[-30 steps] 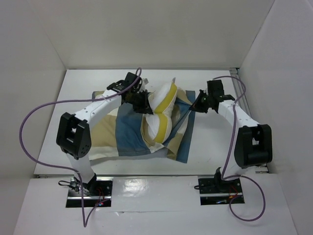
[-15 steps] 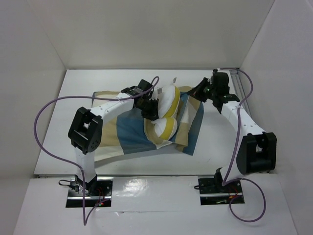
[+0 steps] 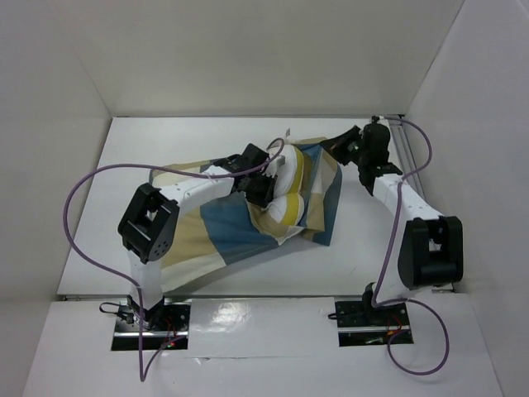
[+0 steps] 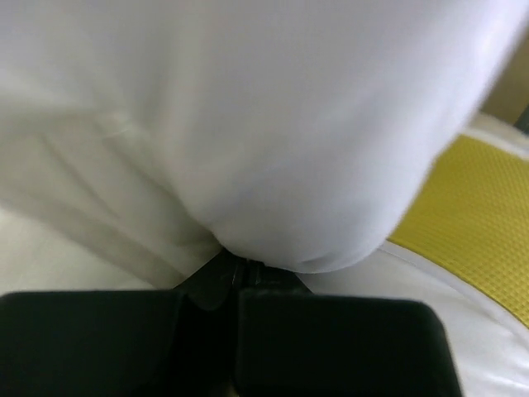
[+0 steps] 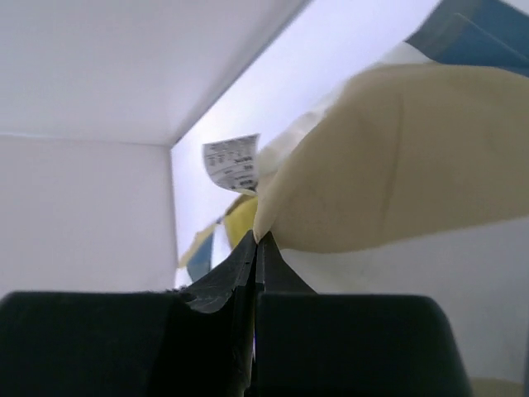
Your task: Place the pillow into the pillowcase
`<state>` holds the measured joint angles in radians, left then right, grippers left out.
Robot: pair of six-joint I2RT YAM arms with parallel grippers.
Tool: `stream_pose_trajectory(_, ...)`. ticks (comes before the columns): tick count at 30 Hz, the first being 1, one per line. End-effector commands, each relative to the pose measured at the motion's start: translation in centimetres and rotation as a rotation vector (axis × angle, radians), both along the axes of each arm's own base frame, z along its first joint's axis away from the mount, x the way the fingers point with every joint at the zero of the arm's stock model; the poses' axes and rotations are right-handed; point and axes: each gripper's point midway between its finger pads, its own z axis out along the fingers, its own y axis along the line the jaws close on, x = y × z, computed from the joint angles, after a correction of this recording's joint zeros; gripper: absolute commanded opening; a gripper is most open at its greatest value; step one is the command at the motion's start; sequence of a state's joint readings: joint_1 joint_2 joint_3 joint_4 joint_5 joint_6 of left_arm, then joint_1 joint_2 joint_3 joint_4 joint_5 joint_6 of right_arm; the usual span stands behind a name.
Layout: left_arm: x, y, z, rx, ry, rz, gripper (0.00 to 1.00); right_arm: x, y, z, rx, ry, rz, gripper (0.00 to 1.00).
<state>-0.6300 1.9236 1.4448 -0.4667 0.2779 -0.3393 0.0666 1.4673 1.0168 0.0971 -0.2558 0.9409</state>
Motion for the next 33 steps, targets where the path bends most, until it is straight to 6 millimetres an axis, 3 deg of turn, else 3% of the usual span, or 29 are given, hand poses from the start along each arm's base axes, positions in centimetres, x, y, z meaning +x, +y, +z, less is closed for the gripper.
stream_pose_trajectory(1, -10.0, 5.4, -6.8, 0.333, 0.354, -0.149, 0.0, 4.3, -2.5, 19.6, 0.121, -0.662, -0.098, 0.0)
stream_pose_trajectory(5, -10.5, 5.1, -7.5, 0.359, 0.365, -0.168, 0.0, 2.9, 0.2, 24.8, 0.144, -0.807, 0.03, 0.0)
stream_pose_trajectory(9, -10.5, 5.4, -8.1, 0.374, 0.366, -0.165, 0.0, -0.4, 2.6, 27.9, 0.14, -0.942, 0.195, 0.0)
stream_pose_trajectory(14, -10.4, 5.8, -8.8, 0.409, 0.371, -0.136, 0.0, -4.8, 4.7, 28.1, 0.153, -0.968, 0.376, 0.0)
stream_pose_trajectory(17, -8.5, 5.9, -8.5, 0.421, 0.334, -0.08, 0.0, -6.0, 5.5, 25.1, 0.153, -0.872, 0.388, 0.0)
stream_pose_trajectory(20, -5.2, 4.9, -6.2, 0.382, 0.251, -0.02, 0.0, -6.2, 6.4, 19.0, 0.071, -0.687, 0.388, 0.0)
stream_pose_trajectory(21, -4.4, 4.6, -5.2, 0.377, 0.222, -0.013, 0.0, -6.1, 6.7, 15.4, 0.052, -0.545, 0.387, 0.0)
stream_pose_trajectory(23, -2.1, 3.4, -3.0, 0.349, 0.144, 0.014, 0.0, -7.2, 7.1, 10.8, 0.004, -0.432, 0.402, 0.0)
stream_pose_trajectory(25, -0.7, 3.1, -1.8, 0.356, 0.108, 0.042, 0.0, -8.6, 7.9, 7.0, -0.011, -0.303, 0.446, 0.0)
stream_pose_trajectory(26, 0.4, 2.7, -0.1, 0.339, 0.09, 0.054, 0.0, -9.1, 7.6, 5.1, -0.04, -0.263, 0.444, 0.0)
stream_pose_trajectory(28, 1.2, 2.3, 0.2, 0.348, 0.08, 0.048, 0.0, -10.1, 7.3, 2.3, -0.072, -0.147, 0.433, 0.0)
stream_pose_trajectory(29, 1.8, 1.9, 1.5, 0.331, 0.053, 0.042, 0.0, -10.1, 7.1, 1.8, -0.076, -0.121, 0.423, 0.0)
stream_pose_trajectory(33, -0.1, 3.0, 1.8, 0.366, 0.122, 0.014, 0.0, -10.6, 6.0, 2.2, -0.072, -0.134, 0.376, 0.0)
